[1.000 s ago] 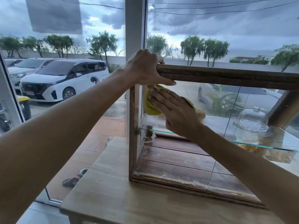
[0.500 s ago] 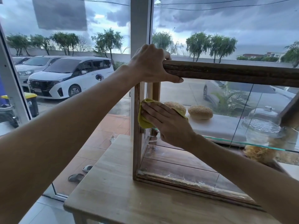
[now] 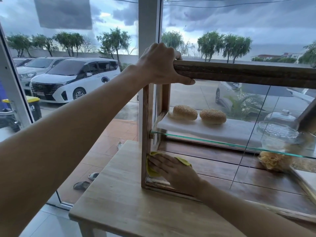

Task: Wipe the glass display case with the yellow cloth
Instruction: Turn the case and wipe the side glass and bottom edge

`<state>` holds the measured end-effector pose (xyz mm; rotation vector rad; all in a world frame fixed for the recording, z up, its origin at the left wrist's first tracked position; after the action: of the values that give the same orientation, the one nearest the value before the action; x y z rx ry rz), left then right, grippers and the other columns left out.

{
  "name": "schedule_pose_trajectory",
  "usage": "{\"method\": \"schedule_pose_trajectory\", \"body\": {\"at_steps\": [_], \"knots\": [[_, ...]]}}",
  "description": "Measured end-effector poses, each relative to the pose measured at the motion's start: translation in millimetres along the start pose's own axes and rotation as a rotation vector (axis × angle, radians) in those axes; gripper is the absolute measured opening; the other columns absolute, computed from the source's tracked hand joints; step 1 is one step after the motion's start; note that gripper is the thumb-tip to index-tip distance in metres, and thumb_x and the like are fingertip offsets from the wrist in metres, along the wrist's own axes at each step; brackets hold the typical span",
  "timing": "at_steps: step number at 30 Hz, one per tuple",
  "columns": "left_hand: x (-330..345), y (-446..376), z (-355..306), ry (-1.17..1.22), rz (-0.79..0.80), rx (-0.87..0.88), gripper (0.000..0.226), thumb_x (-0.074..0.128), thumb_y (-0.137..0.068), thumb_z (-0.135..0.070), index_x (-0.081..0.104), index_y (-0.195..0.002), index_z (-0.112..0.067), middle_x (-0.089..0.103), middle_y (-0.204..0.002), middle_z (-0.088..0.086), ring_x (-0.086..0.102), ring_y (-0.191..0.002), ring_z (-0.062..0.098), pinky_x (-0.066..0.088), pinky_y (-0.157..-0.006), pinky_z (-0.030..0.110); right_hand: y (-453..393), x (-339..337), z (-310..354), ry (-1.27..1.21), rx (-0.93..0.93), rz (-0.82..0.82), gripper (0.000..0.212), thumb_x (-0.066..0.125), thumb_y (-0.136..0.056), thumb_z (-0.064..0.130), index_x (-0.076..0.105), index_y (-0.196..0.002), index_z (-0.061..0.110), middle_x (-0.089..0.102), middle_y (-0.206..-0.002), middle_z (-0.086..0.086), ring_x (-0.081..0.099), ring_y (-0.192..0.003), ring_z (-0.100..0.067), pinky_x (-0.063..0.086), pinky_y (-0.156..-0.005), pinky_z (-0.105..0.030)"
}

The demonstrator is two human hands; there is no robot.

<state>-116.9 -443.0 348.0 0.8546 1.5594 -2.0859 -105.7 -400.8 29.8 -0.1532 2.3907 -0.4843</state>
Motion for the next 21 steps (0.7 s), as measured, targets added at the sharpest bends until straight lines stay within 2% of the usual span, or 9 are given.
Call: {"method": "schedule_pose_trajectory", "body": {"at_steps": [6,8,12,14,17,21], "knots": [[1.0,-0.3,1.9,-0.004,0.008,-0.017,0.092,0.049,-0.058,-0.087,0.069,-0.110,-0.014,0.068,-0.074,-0.001,0.056,-0.065,0.015,0.046,-0.086,0.026,19.5,30.8,35.8,0.007,-0.063,0.159,0.053,0.014,-0.100,0.008,0.054,-0.133,0.013,0.048,-0.143,-0.004,0.044,-0.133,-0.017,0.011,-0.118,-0.036],[1.8,-0.1,1.9,0.002,0.012,-0.012,0.091,0.050,-0.059,-0.086,0.068,-0.110,-0.013,0.071,-0.078,0.001,0.056,-0.066,0.014,0.045,-0.085,0.024,20.9,30.9,38.7,0.006,-0.086,0.180,0.048,0.022,-0.098,0.011,0.054,-0.134,0.014,0.048,-0.143,-0.003,0.045,-0.133,-0.016,0.010,-0.117,-0.035],[-1.5,-0.2,1.0,0.015,0.008,-0.011,0.083,0.058,-0.062,-0.079,0.068,-0.113,-0.013,0.072,-0.084,0.001,0.054,-0.067,0.012,0.040,-0.082,0.018,17.0,20.6,35.6,-0.050,-0.151,0.190,0.046,0.032,-0.093,0.017,0.060,-0.129,0.017,0.057,-0.136,0.000,0.050,-0.128,-0.013,0.017,-0.116,-0.030],[-2.0,0.1,0.5,0.028,0.014,-0.017,0.082,0.060,-0.062,-0.077,0.067,-0.113,-0.013,0.072,-0.085,0.001,0.054,-0.067,0.012,0.039,-0.083,0.018,13.7,5.3,29.3,-0.096,-0.131,0.115,0.042,0.036,-0.094,0.017,0.060,-0.129,0.016,0.058,-0.135,-0.001,0.052,-0.126,-0.014,0.021,-0.113,-0.029],[-1.8,-0.5,1.4,0.030,0.026,-0.030,0.083,0.061,-0.061,-0.078,0.067,-0.113,-0.014,0.071,-0.083,0.000,0.054,-0.068,0.012,0.038,-0.085,0.019,7.4,-36.4,1.2,-0.131,0.000,-0.082,0.042,0.039,-0.095,0.013,0.054,-0.134,0.014,0.050,-0.142,-0.005,0.046,-0.132,-0.017,0.029,-0.112,-0.031],[-1.8,-1.2,1.4,0.042,0.038,-0.028,0.086,0.060,-0.061,-0.079,0.067,-0.116,-0.013,0.072,-0.080,0.002,0.054,-0.066,0.012,0.039,-0.083,0.019,4.2,-96.8,-73.6,-0.096,0.278,-0.335,0.053,0.043,-0.085,-0.002,0.048,-0.136,0.010,0.045,-0.143,-0.009,0.038,-0.134,-0.021,0.025,-0.112,-0.036]]}}
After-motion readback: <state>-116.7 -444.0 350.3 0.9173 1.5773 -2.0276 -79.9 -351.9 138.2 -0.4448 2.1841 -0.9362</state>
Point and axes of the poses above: each hand's wrist, its own y-axis away from the middle knuckle, its own x-axis out of the palm, z = x × y, the point moved 8 cm from there along -y, towards the middle knuckle
